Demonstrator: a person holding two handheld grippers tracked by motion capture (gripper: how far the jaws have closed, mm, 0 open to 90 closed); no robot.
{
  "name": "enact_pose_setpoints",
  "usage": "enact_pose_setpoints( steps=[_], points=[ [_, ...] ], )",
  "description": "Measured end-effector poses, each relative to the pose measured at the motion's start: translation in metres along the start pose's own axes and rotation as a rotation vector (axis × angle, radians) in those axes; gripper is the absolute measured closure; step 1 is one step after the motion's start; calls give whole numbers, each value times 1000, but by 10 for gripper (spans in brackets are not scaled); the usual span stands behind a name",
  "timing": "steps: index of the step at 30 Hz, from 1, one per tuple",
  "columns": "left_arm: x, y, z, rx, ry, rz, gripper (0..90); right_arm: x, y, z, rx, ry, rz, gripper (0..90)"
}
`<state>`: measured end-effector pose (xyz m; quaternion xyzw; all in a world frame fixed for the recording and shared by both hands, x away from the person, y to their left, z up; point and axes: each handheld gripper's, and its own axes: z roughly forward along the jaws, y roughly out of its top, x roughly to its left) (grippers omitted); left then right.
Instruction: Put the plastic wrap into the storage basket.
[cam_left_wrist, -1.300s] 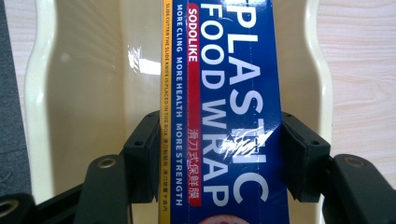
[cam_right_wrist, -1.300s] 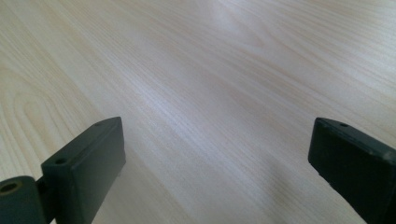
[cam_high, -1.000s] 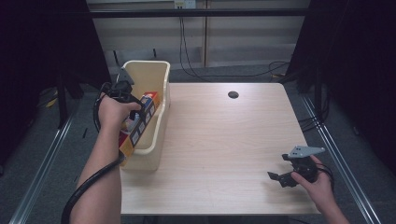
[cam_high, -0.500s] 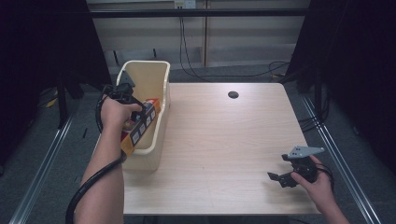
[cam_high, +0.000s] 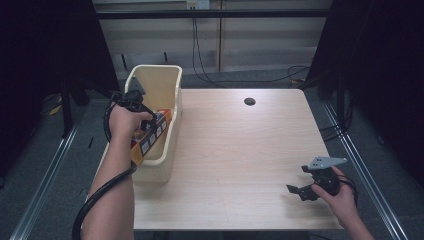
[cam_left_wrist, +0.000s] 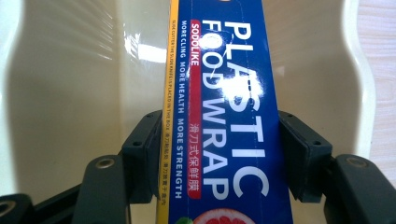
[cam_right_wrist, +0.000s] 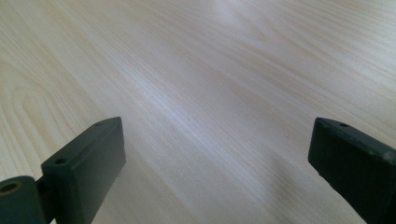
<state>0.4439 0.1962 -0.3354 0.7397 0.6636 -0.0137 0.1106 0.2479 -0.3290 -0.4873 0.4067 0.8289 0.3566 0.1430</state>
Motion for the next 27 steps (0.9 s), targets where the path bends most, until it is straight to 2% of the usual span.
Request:
enact_pose_setpoints(
  steps=[8,12,14,18,27],
  points=[
    [0,1,0,3,6,12,390,0,0,0,1,1,-3,38],
    [0,1,-6,-48,-20,-4,379,0,0,0,2,2,-4,38],
    [-1,2,-13,-48,-8,14,375,0,0,0,1,3,-4,38],
    [-3,2,-23,-77,-8,14,346,0,0,0,-4,5,-8,38],
    [-9,2,-33,-112,-36,43,270,1,1,0,-5,1,-8,39]
  ],
)
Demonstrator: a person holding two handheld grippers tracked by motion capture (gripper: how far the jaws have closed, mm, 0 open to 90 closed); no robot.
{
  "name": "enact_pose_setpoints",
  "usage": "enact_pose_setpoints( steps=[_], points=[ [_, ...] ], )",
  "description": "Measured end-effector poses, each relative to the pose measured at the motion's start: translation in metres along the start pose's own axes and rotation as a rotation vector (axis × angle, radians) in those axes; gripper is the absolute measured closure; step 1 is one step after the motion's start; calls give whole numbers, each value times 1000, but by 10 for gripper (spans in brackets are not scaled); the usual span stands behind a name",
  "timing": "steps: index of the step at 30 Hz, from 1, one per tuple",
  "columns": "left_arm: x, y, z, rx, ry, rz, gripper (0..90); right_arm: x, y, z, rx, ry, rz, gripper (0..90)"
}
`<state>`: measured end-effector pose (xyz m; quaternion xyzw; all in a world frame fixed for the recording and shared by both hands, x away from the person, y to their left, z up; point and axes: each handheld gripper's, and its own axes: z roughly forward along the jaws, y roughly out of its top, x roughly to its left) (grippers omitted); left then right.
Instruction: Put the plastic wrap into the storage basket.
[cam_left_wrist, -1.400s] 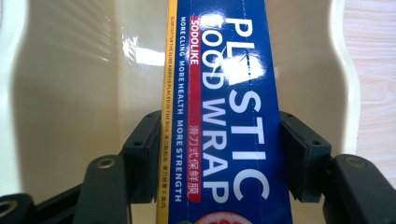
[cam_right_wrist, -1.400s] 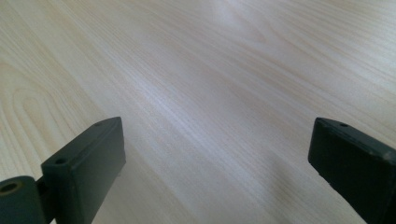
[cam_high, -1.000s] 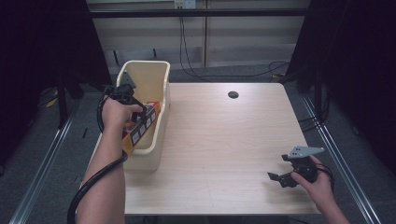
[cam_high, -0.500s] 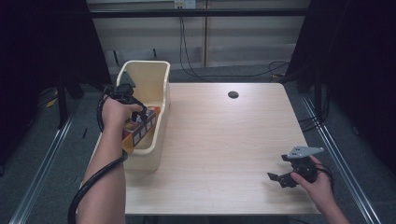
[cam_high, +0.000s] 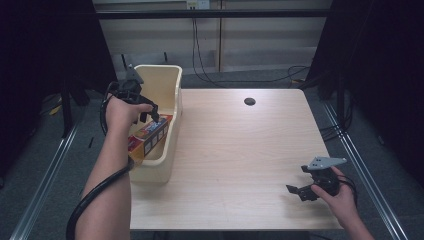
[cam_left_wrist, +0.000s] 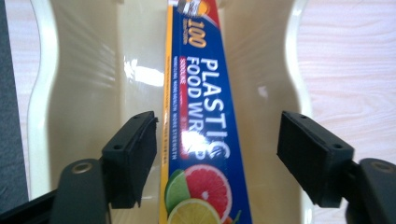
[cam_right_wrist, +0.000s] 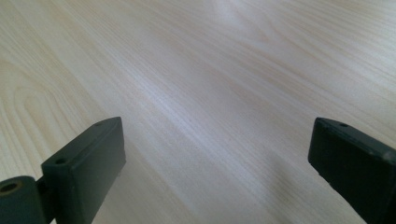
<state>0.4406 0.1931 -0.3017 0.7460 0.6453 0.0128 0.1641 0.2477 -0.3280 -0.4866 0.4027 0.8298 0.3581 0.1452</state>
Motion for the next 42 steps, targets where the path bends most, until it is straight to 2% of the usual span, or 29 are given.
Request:
enact_pose_setpoints(
  steps=[10,14,15,32,36,39,41,42],
  points=[
    [-6,-1,-5,-24,-31,15,216,0,1,-2,-4,-4,-1,39],
    [-12,0,-7,-38,-44,41,195,0,1,-2,-10,-16,-2,39],
    [-14,0,-7,-36,-50,36,192,0,2,-2,-10,-14,1,39],
    [-43,-1,-1,-83,-86,161,115,1,3,-2,-10,-9,-8,39],
    [-52,-2,0,-122,-112,191,113,1,3,-2,-10,-9,-8,39],
    [-57,-2,3,-116,-113,217,107,2,4,-2,-7,-9,-9,39],
    [-62,-3,4,-122,-127,210,107,2,4,-2,-10,-3,-8,39],
    [-63,-3,5,-116,-127,227,107,2,4,-2,-11,-4,-9,39]
  ],
)
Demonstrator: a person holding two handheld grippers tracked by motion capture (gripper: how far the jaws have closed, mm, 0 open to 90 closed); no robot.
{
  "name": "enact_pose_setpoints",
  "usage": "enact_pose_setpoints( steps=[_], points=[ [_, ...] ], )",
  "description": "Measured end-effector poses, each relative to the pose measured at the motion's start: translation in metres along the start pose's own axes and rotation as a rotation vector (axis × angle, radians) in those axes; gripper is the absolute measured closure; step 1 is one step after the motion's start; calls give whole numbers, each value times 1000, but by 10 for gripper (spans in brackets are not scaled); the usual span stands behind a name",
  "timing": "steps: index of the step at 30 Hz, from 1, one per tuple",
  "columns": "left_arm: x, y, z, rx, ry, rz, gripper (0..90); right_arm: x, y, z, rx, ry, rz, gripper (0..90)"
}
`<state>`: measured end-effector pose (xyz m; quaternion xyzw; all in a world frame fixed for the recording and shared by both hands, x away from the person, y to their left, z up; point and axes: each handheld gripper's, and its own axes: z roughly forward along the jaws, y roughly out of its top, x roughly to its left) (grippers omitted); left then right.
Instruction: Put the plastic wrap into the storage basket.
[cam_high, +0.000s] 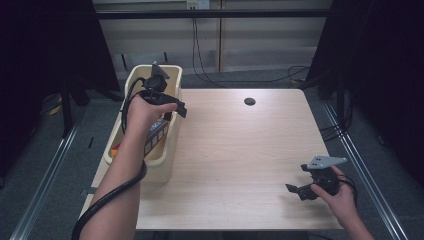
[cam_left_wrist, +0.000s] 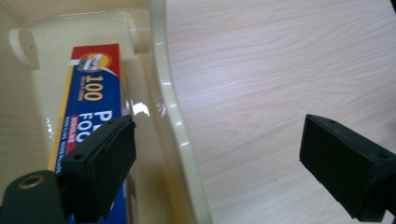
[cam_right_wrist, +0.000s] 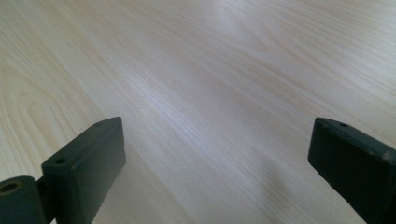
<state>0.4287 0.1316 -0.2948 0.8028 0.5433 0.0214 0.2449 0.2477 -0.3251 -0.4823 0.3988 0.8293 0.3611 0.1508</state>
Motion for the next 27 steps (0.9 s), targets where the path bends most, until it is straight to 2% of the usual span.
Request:
enact_pose_setpoints(
  steps=[3,7,10,11,14,19,27],
  points=[
    [-6,0,3,-4,-7,-2,99,0,0,0,2,0,1,39],
    [-10,1,5,12,-16,26,94,0,0,0,6,-3,7,39],
    [-15,2,8,0,-23,22,83,0,0,1,3,0,0,39],
    [-16,2,8,12,-29,38,81,0,0,1,3,2,-2,39],
    [-21,2,10,12,-30,40,71,0,0,1,1,-3,0,39],
    [-28,2,14,20,-54,78,67,1,0,2,3,2,-3,39],
    [-41,1,23,22,-79,108,68,1,1,3,6,2,-10,39]
  ],
)
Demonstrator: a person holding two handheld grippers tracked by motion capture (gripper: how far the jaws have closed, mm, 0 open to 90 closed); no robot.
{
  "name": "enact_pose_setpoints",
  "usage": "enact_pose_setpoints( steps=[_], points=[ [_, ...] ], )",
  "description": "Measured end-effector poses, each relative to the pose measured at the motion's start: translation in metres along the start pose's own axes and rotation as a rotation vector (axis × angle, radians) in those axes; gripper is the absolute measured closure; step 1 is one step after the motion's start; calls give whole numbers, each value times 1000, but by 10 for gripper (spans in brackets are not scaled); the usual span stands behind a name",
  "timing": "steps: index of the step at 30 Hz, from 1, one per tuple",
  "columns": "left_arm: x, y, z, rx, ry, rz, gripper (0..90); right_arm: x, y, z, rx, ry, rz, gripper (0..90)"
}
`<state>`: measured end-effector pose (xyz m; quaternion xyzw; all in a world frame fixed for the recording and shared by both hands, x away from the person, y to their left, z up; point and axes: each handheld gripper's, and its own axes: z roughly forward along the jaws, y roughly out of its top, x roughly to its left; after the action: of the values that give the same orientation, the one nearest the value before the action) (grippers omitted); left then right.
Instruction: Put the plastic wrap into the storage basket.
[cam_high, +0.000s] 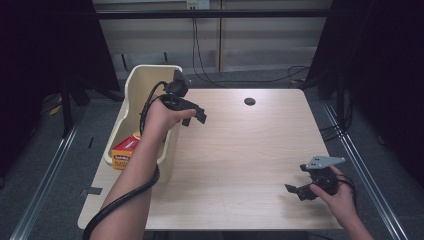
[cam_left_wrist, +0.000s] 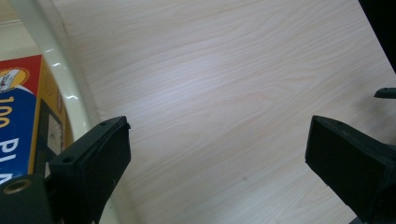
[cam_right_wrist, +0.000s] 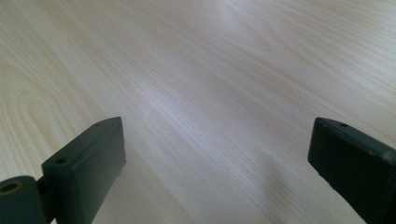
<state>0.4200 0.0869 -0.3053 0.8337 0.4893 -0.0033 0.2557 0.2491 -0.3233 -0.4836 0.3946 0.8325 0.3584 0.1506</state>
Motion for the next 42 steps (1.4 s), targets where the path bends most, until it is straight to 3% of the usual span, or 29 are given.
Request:
enact_pose_setpoints(
  steps=[13,25,42],
  points=[
    [-21,-1,14,-4,-51,77,67,1,0,0,2,-4,1,39],
    [-25,-11,31,-4,-91,86,66,0,-1,-1,3,-1,5,39],
    [-22,-27,54,-13,-141,87,64,1,-1,-1,7,-4,6,40]
  ],
)
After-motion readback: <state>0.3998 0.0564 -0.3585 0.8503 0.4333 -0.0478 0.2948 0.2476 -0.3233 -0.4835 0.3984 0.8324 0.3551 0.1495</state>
